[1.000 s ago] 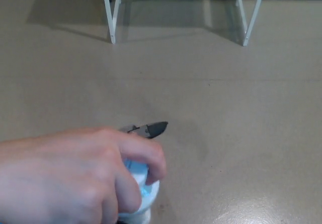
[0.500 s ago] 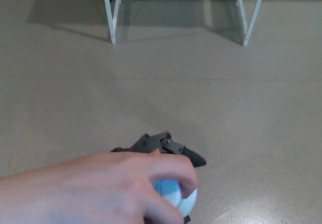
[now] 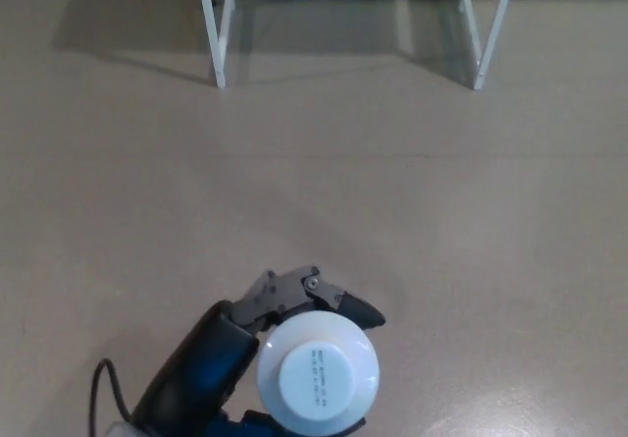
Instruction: The robot picks up a bottle from a person using its left hand and walk towards the table in frontand put the bottle on the table.
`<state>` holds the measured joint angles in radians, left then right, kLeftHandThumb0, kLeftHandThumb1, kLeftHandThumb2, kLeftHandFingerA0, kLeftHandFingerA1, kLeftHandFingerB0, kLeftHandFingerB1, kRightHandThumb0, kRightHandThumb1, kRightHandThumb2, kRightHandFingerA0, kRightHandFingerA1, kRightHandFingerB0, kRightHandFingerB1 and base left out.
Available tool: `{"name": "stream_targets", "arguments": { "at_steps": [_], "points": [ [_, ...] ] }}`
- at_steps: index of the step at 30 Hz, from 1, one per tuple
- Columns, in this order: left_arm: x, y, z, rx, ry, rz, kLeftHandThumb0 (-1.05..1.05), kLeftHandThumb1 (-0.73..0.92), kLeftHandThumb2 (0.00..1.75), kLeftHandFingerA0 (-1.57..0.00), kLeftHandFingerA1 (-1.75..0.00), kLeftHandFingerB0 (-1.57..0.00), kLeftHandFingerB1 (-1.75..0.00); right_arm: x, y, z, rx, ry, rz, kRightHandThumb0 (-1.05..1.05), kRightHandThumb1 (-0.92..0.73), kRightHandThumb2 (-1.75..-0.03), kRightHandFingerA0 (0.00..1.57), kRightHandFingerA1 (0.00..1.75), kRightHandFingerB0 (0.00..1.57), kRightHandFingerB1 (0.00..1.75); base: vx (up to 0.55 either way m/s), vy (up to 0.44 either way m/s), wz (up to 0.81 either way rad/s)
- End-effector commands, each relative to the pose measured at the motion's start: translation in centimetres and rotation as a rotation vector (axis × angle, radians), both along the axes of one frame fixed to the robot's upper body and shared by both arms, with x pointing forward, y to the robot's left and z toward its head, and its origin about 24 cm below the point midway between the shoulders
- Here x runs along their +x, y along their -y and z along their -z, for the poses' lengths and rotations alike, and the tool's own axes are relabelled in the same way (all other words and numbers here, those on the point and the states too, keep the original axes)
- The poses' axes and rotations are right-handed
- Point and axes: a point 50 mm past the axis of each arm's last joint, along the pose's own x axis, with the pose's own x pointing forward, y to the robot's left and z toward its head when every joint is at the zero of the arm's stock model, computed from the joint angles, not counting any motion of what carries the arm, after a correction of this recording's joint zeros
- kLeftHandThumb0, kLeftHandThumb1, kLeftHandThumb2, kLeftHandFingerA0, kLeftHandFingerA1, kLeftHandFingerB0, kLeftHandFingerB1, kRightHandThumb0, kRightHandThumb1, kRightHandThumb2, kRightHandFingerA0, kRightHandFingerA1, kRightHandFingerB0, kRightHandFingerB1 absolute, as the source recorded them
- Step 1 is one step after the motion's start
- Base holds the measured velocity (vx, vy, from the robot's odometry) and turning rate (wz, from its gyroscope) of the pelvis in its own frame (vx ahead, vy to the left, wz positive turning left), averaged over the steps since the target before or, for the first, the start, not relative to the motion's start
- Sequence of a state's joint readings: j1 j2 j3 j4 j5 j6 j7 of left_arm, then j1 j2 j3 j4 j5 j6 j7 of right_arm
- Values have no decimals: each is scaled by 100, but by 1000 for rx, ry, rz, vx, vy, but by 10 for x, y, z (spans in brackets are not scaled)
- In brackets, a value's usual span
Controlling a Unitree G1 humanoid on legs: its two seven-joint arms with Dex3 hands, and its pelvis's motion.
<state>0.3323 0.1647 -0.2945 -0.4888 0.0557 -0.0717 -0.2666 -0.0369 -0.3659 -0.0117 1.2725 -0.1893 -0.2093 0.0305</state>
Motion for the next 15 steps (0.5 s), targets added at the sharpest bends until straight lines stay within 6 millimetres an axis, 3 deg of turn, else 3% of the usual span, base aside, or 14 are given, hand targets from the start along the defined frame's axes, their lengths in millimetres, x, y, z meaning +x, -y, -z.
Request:
{"name": "stream_targets", "arguments": {
  "at_steps": [1, 6, 15],
  "points": [
    [-1, -1, -6, -9, 69, -22, -20, 79, 74, -101, -133, -72, -119, 0, 8, -4, -4, -26, -7, -28, -68, -60, 63, 44, 52, 39, 344, 155, 58],
    [0, -2, -6, -14, 67, -37, -16, 75, 79, -103, -131, -75, -115, 4, 8, -5, -6, -23, -17, -28, -67, -60, 64, 45, 51, 39, 78, 58, 2],
    [-1, -2, -4, -11, 68, -41, -17, 72, 82, -99, -134, -77, -113, 4, 8, -5, -6, -25, -22, -30, -69, -60, 64, 44, 51, 39, 153, 194, -14]
  ]
}}
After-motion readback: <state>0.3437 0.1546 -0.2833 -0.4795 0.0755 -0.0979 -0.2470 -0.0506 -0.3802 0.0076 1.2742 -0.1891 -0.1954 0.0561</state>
